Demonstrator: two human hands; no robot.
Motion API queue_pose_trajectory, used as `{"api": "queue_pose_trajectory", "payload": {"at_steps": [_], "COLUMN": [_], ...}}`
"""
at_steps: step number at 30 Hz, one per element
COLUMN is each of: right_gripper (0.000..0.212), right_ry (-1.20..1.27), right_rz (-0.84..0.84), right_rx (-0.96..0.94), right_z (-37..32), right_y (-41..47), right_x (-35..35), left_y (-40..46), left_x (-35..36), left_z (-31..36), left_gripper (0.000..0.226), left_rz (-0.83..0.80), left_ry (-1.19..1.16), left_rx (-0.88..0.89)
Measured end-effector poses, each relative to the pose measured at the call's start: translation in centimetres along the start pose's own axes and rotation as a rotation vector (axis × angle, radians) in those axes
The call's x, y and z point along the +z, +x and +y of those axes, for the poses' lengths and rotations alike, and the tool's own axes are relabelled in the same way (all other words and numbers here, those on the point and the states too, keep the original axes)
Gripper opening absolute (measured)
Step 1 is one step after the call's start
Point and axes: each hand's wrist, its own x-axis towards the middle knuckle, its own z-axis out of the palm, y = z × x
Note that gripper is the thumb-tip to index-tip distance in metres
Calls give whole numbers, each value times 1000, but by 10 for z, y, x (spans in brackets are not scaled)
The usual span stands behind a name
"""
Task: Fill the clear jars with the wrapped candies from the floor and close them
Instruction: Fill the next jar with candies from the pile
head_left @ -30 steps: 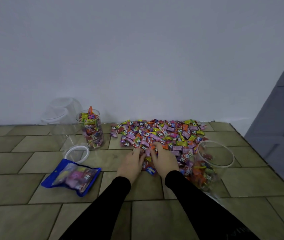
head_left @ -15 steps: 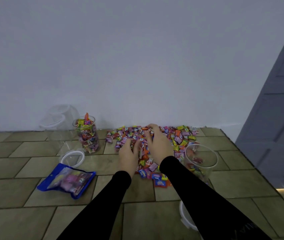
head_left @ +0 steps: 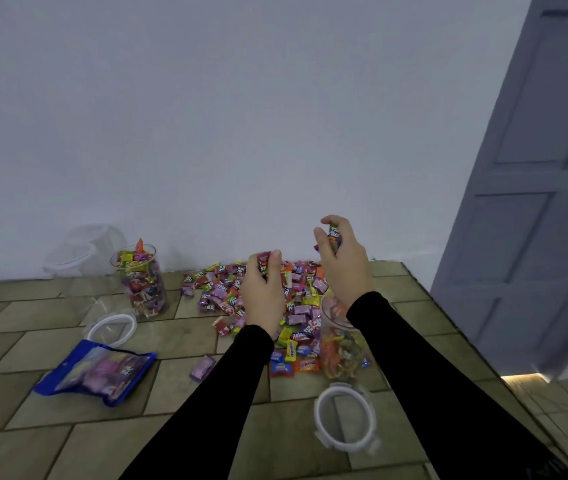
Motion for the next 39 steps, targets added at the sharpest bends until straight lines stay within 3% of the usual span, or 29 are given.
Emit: {"api": "queue_pose_trajectory", "payload": {"at_steps": [8,12,17,29,39], "right_gripper": [12,8,9,15,9], "right_ry": [439,537,575,456,427], "right_rz": [211,218,222,237,228], "right_rx": [222,340,414,347,351], "right_z": [32,42,48,46,48], "right_y": [-5,-8,-9,-12,-11], "right_x": [-31,-30,-25,-26,-24], "left_y": [-32,-38,-41,-49,-49], "left_x": [33,45,66,74,70], "left_z": [24,30,20,17,5], "left_gripper": [53,10,29,12,16], "left_rz": [-57,-53,-29,48,36], "left_ry": [-147,-129,-72,-86,-186], "left_rx": [-44,-23,23,49,67]}}
